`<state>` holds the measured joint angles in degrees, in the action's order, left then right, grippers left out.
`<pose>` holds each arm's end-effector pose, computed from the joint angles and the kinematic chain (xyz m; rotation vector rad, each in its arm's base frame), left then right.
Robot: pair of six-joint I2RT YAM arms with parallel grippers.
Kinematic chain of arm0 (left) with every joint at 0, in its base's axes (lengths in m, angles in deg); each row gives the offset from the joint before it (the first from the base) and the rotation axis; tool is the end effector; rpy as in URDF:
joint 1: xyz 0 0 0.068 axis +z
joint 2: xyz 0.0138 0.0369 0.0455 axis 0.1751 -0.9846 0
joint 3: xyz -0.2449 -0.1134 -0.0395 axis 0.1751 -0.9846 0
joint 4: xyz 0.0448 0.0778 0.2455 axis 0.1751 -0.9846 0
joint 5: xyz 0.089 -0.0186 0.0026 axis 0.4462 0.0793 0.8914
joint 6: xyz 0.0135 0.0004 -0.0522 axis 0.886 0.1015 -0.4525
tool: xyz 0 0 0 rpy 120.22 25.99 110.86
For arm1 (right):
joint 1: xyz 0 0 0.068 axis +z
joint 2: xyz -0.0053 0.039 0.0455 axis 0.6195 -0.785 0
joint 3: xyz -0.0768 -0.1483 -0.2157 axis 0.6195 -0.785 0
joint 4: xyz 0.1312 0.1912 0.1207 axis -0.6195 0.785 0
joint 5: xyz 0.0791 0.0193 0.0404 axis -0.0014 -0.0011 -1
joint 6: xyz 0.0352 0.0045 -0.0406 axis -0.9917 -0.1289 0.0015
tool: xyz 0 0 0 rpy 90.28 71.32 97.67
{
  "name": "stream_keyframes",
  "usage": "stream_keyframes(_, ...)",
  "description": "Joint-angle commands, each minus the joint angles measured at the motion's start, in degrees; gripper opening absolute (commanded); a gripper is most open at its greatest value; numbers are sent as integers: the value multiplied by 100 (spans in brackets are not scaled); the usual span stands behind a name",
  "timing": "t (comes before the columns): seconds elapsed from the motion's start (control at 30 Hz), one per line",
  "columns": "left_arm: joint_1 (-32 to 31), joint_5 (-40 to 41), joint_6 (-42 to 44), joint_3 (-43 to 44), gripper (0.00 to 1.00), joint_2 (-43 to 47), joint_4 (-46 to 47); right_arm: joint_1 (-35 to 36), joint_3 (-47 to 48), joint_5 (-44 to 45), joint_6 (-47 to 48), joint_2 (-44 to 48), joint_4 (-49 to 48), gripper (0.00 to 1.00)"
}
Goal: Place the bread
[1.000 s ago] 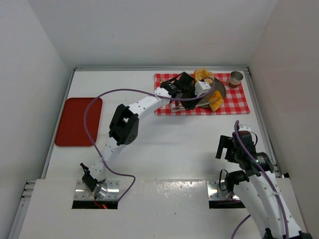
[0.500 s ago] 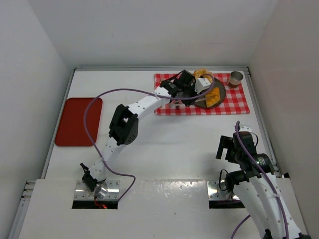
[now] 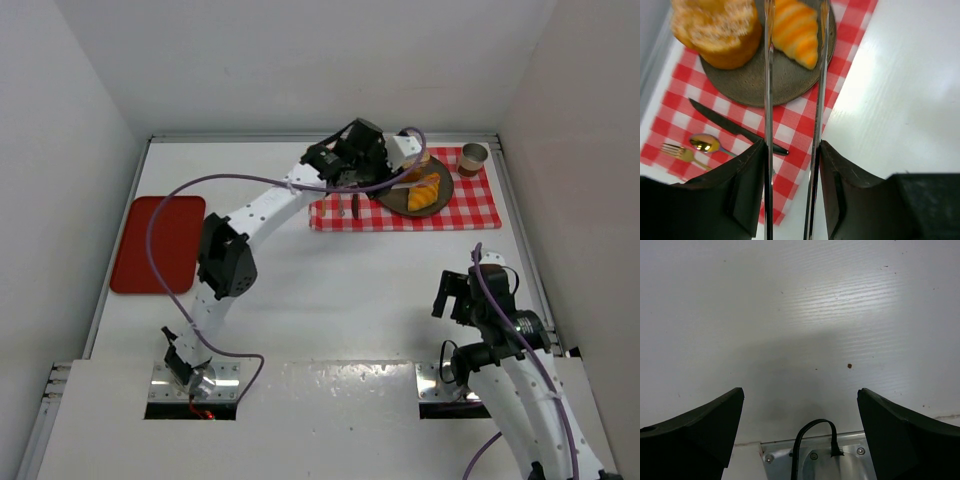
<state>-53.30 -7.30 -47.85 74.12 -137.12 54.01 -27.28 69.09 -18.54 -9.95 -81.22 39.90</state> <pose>0.3729 -0.3592 0.3161 1.1622 1.9007 -0.4805 0.0919 0.0101 0.2166 0.4663 2.4072 0.0362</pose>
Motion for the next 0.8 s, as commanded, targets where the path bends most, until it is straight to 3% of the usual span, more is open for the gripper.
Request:
stream_keyframes(0.0,269,-491,-77,122,49,1020,-332,16,-115,-118,-66,101,-419,95)
stream_keyframes(0.1,621,-492,-473,-79,48,1441,-728,24,-220,-223,-67,101,-552,95)
stream_keyframes(0.27,2061,-379,-1536,-1578,48,2285,-730,7,-352,-241,-111,101,-692,95)
stream_keyframes(0.47,3310,-246,-2504,-3488,50,2795,192,16,-546,-364,-234,163,-816,96)
stream_keyframes(0.57,3478,-438,-2479,-4253,54,2666,640,16,-546,-355,-234,189,-650,96)
stream_keyframes(0.77,3593,-378,-2295,-4580,54,2111,694,16,-590,-302,-322,452,-438,97)
